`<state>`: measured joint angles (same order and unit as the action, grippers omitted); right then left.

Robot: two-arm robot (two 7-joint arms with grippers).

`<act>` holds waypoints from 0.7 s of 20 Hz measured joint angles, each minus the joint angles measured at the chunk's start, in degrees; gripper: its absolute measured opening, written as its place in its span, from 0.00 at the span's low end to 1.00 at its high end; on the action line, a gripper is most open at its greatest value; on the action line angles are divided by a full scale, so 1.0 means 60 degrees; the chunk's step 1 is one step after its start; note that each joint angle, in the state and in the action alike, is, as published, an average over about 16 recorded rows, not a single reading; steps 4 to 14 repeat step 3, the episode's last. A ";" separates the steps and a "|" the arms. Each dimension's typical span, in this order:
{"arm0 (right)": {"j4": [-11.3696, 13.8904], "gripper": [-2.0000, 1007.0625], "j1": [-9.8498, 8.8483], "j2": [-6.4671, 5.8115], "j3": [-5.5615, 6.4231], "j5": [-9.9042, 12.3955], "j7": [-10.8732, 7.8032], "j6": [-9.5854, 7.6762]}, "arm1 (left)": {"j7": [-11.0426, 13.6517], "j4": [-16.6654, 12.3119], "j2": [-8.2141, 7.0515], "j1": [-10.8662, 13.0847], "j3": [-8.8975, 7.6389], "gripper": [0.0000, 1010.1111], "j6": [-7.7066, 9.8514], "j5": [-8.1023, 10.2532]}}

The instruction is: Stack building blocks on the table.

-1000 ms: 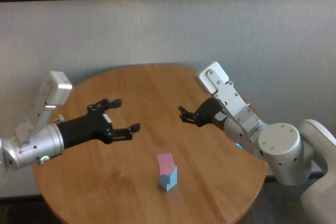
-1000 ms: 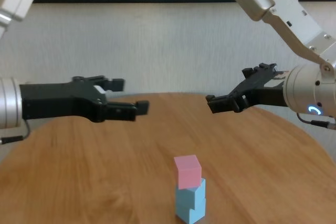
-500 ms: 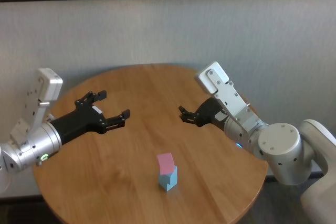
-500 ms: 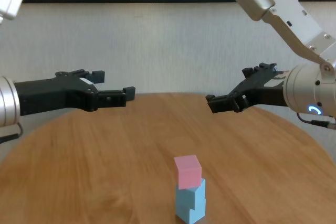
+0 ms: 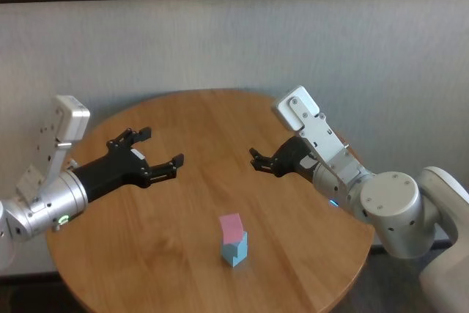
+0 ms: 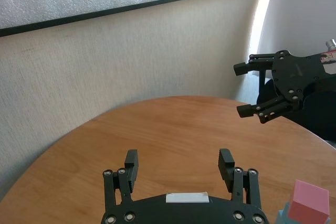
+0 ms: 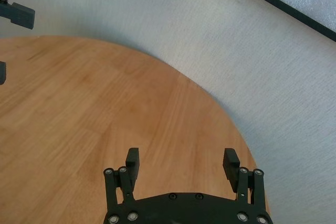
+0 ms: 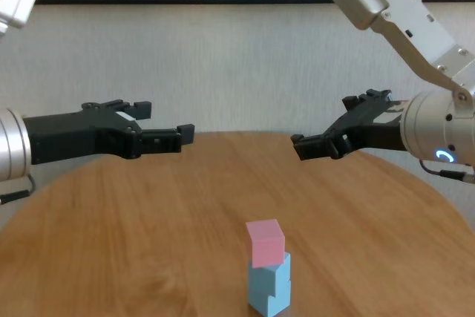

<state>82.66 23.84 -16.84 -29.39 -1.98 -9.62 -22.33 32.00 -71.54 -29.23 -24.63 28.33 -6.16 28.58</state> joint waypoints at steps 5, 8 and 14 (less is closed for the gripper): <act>0.0000 1.00 0.0000 0.0000 0.0000 0.0000 0.0000 0.0000 | 0.0012 0.0011 -0.0001 -0.0014 0.0013 0.99 -0.0006 0.0000; 0.0000 1.00 0.0000 0.0000 0.0000 0.0000 0.0000 0.0000 | 0.0012 0.0011 -0.0001 -0.0014 0.0013 0.99 -0.0006 0.0000; 0.0000 1.00 0.0000 0.0000 0.0000 0.0000 0.0000 0.0000 | 0.0012 0.0011 -0.0001 -0.0014 0.0013 0.99 -0.0006 0.0000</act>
